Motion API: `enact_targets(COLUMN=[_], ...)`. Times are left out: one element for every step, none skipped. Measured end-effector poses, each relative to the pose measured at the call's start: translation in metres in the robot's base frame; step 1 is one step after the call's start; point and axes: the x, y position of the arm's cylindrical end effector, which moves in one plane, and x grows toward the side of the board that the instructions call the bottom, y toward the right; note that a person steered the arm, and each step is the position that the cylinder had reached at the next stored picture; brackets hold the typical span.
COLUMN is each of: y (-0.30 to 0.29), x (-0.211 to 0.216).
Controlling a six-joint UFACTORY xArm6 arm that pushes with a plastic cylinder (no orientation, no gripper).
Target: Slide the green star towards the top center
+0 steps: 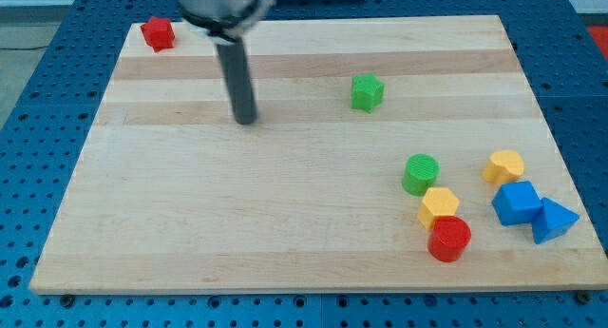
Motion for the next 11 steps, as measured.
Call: enact_targets(y=[0.067, 0.132, 0.174, 0.18, 0.175, 0.158, 0.138, 0.117, 0.116, 0.115, 0.11], x=[-0.003, -0.024, -0.046, -0.062, -0.062, -0.069, -0.073, -0.074, -0.086, -0.102, -0.116])
